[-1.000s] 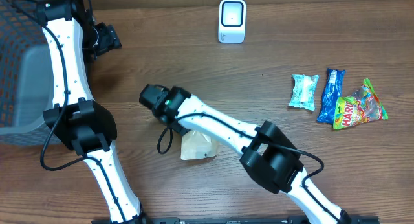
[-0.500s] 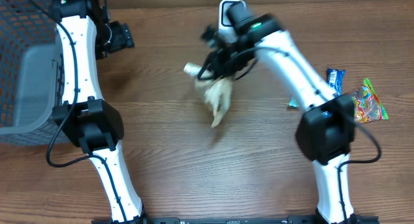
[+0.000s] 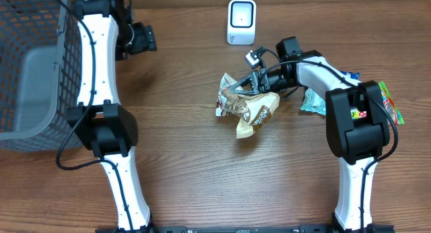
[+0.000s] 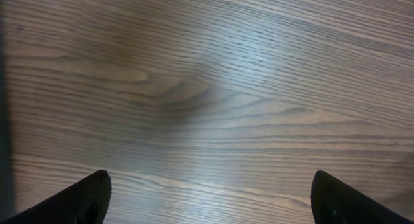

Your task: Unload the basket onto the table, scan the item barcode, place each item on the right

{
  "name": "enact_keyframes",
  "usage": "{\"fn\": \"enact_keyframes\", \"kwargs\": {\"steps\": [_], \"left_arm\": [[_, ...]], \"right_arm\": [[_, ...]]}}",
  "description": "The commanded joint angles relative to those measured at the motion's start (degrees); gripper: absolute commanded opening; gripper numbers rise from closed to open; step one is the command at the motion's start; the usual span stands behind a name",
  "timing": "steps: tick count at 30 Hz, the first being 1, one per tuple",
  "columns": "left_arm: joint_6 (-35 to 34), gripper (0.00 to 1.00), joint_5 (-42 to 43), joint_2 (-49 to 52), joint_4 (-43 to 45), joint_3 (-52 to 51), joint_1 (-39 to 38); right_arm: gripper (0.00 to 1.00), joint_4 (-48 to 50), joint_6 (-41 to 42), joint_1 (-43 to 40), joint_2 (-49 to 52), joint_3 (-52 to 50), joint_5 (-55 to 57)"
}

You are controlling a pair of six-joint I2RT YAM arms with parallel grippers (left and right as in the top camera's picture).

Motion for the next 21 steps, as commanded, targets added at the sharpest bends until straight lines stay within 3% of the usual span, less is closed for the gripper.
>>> {"fn": "enact_keyframes", "kwargs": {"steps": [1, 11, 21], "left_arm": [[1.05, 0.89, 1.25, 0.02, 0.42, -0.48, -1.38], [1.07, 0.89, 1.25, 0.02, -0.02, -0.48, -2.19], [1.09, 0.89, 1.22, 0.02, -0.13, -0.48, -2.23]], "right_arm": [[0.36, 1.09, 5.25, 0.13, -1.86, -0.07, 9.14], [0.41, 4.20, 17.55, 0.20, -1.86, -0.07, 32.74], [0.61, 1.73, 20.48, 0.15, -1.99, 0.09, 49.18]]}}
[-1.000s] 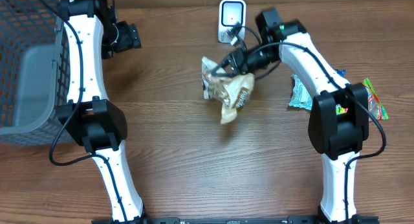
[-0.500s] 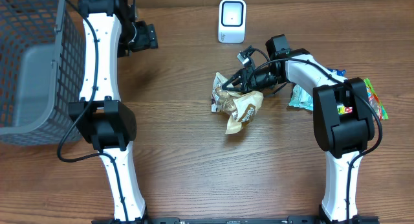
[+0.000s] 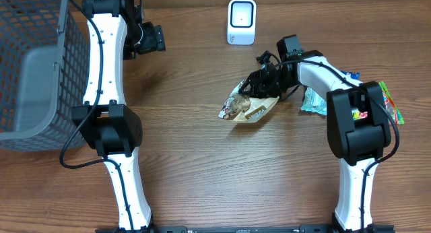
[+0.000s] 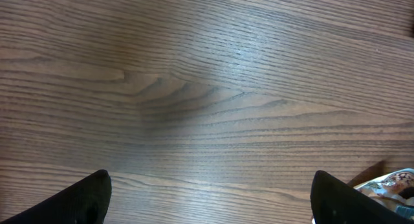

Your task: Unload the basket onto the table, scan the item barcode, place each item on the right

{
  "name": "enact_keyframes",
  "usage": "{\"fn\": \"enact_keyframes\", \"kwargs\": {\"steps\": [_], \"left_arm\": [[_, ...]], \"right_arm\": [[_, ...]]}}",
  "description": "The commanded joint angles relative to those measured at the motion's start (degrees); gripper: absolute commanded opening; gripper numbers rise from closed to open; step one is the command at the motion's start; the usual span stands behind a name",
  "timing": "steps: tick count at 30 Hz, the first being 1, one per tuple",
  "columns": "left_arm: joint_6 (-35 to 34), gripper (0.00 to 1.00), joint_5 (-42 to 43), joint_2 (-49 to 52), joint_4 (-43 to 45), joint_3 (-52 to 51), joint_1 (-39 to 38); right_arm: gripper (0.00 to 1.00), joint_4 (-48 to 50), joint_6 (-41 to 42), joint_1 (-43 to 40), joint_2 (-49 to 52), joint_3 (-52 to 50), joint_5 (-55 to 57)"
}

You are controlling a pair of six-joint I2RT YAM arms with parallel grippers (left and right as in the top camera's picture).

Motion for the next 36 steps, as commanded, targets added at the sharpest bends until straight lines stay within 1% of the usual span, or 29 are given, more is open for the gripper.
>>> {"fn": "enact_keyframes", "kwargs": {"steps": [1, 6, 9, 12, 15, 18, 24, 27, 31, 34, 36], "left_arm": [[1.11, 0.89, 0.42, 0.02, 0.00, -0.48, -0.07], [1.09, 0.90, 0.42, 0.02, 0.37, -0.48, -0.07], [1.11, 0.90, 0.42, 0.02, 0.35, -0.48, -0.07], [1.11, 0.90, 0.44, 0.02, 0.35, -0.48, -0.07], [1.11, 0.90, 0.42, 0.02, 0.37, -0.48, -0.11], [1.14, 0.90, 0.42, 0.02, 0.35, -0.48, -0.13], [1.14, 0.90, 0.42, 0.02, 0.37, -0.48, -0.13], [1.14, 0.90, 0.42, 0.02, 0.33, -0.48, -0.13], [1.11, 0.91, 0.42, 0.02, 0.31, -0.48, -0.13], [1.11, 0.91, 0.44, 0.02, 0.33, -0.48, -0.13], [1.11, 0.91, 0.44, 0.02, 0.35, -0.48, -0.13]], "right_arm": [[0.62, -1.03, 1.22, 0.15, -1.29, 0.35, 10.75], [0.65, -6.05, -1.53, 0.15, -2.84, 4.17, 16.94], [0.71, -9.97, -3.39, 0.15, -3.78, 7.85, 19.52], [0.83, -15.10, -3.39, 0.04, -4.02, 12.26, 21.31], [1.00, -20.33, -3.39, -0.13, -4.04, 16.46, 21.20], [1.00, -26.29, -4.66, -0.35, -4.04, 20.26, 19.06], [1.00, -38.29, -16.24, -1.46, -4.94, 28.83, 7.98], [0.95, -42.07, -19.85, -1.95, -6.84, 32.46, 5.09], [0.90, -45.18, -22.93, -1.97, -10.84, 32.96, 6.29], [0.91, -48.19, -22.91, -1.03, -11.08, 32.30, 12.00], [0.91, -47.69, -23.85, -0.07, -11.08, 28.57, 14.25]]}}
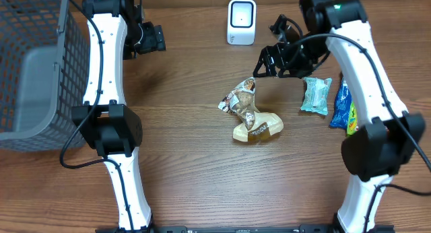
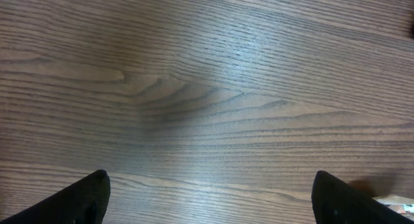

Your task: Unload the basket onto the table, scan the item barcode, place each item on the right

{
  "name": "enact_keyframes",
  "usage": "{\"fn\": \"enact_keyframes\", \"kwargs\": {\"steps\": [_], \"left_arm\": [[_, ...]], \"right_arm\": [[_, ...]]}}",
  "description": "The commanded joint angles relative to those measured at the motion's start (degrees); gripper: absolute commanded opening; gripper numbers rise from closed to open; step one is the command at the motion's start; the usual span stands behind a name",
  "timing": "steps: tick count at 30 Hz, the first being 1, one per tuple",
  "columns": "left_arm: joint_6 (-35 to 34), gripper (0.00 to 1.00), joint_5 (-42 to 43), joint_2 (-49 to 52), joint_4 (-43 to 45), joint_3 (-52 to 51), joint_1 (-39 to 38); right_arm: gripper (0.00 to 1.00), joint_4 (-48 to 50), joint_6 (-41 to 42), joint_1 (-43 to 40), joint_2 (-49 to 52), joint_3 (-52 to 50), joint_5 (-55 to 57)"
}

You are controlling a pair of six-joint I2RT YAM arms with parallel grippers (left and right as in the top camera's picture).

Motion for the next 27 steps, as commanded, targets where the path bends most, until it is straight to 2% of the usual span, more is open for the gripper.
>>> {"fn": "enact_keyframes", "kwargs": {"steps": [1, 4, 10, 18, 22, 27], "left_arm": [[1.09, 0.91, 0.44, 0.02, 0.22, -0.48, -0.13], [1.09, 0.91, 0.44, 0.07, 0.20, -0.48, -0.13], [1.09, 0.94, 0.44, 0.07, 0.28, -0.48, -0.17], [1.07, 0.95, 0.44, 0.09, 0.26, -0.48, -0.28], [1.09, 0.95, 0.42, 0.09, 0.22, -0.48, -0.28], [1.09, 0.96, 0.42, 0.09, 0.26, -0.48, -0.28]], "right_arm": [[0.91, 1.09, -3.58, 1.66, -0.63, -4.70, 3.98], [0.91, 5.90, -3.56, 2.36, -0.63, -12.35, 3.98], [0.98, 20.09, -3.06, 2.40, -0.63, -26.49, 3.85], [1.00, 32.35, -3.06, 5.16, 0.35, -34.21, 2.21], [1.00, 38.38, 0.26, 6.29, 0.46, -37.13, 2.25], [1.00, 40.33, 1.68, 6.43, 0.50, -38.80, 2.16]]}}
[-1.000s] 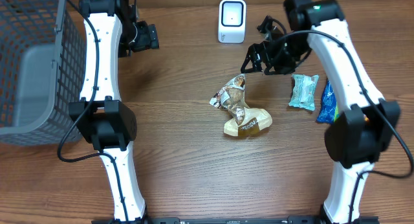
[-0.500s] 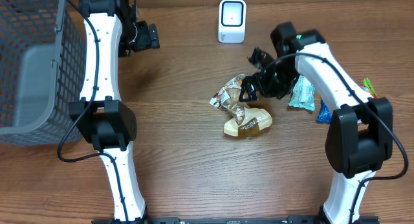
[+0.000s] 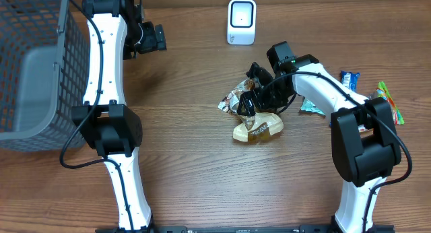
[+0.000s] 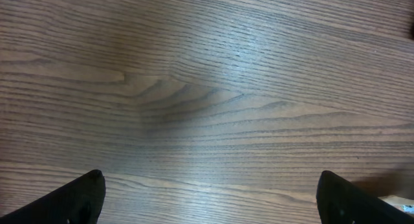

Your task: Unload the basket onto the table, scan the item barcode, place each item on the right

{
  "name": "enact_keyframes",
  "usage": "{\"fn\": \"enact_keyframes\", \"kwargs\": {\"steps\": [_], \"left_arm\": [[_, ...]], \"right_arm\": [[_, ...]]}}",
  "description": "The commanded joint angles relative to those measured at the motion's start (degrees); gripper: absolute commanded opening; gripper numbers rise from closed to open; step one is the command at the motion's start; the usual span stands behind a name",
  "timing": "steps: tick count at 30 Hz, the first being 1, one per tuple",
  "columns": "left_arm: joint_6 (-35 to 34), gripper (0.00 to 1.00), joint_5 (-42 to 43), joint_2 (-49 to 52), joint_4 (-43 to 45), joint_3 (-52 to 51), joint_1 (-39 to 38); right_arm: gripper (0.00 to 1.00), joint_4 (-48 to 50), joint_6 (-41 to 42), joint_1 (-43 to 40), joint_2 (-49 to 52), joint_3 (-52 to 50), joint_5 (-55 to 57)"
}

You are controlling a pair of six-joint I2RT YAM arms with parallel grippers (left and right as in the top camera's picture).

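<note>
The white barcode scanner (image 3: pixel 242 21) stands at the back middle of the table. Two snack packets lie in a heap at the middle: a crinkled brown-and-white one (image 3: pixel 231 100) and a tan one (image 3: pixel 258 129) in front of it. My right gripper (image 3: pixel 250 102) is low on the heap, its dark fingers over the brown-and-white packet; the jaws' gap is hidden. My left gripper (image 3: pixel 152 38) hangs at the back left, far from the packets. In the left wrist view the left gripper (image 4: pixel 210 201) stands open over bare wood, its fingertips (image 4: pixel 81 199) wide apart.
A grey mesh basket (image 3: pixel 27 64) fills the left edge. More packets lie at the right: a teal one (image 3: pixel 310 106), a blue one (image 3: pixel 349 77) and a colourful one (image 3: pixel 390 102). A packet corner (image 4: pixel 398 201) peeks in at the left wrist view's bottom right.
My right gripper was raised behind and to the right of the heap, near the scanner; now it is down on the brown-and-white packet. The packets and the left arm have hardly moved.
My right gripper was on the heap of two packets, with the left gripper farther left. Then the left arm had shifted right and the packets lay flatter under the right gripper. Then the right arm was raised, the packets lying rearranged. Now it is on them again.
</note>
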Motion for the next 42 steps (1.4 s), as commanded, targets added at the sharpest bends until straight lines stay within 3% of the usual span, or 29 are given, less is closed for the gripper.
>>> {"fn": "enact_keyframes", "kwargs": {"steps": [1, 6, 15, 17, 18, 19, 22, 33, 42], "left_arm": [[1.09, 0.96, 0.42, 0.09, 0.13, -0.48, -0.31], [1.09, 0.95, 0.39, 0.09, 0.11, -0.48, -0.28], [1.09, 0.99, 0.42, 0.09, 0.33, -0.48, -0.33], [1.09, 1.00, 0.39, 0.09, 0.31, -0.48, -0.33], [1.09, 1.00, 0.39, 0.09, 0.31, -0.48, -0.33], [1.09, 1.00, 0.37, 0.09, 0.31, -0.48, -0.33], [1.09, 1.00, 0.35, 0.09, 0.28, -0.48, -0.33], [1.09, 1.00, 0.39, 0.09, 0.26, -0.48, -0.37], [1.09, 1.00, 0.37, 0.09, 0.28, -0.48, -0.37]], "right_arm": [[1.00, 0.48, 1.53, -0.22, 0.48, -1.11, -0.68], [0.93, 1.11, 1.51, -0.22, 0.48, -2.23, -0.61], [0.89, 3.43, 3.04, -0.37, 3.58, -2.54, -2.58], [0.66, 3.43, 3.10, -0.85, 3.58, -2.54, -2.60], [0.45, 3.43, 3.50, -1.22, 3.58, -2.54, -2.60], [0.32, 3.43, 4.11, -1.62, 3.58, -2.54, -2.60], [0.11, 2.99, 4.35, -2.80, 3.58, -2.54, -3.85], [0.05, 1.20, 2.32, -4.52, 1.77, 2.05, -22.62], [0.04, -4.13, 1.22, -4.52, -7.72, 11.30, -32.26]]}}
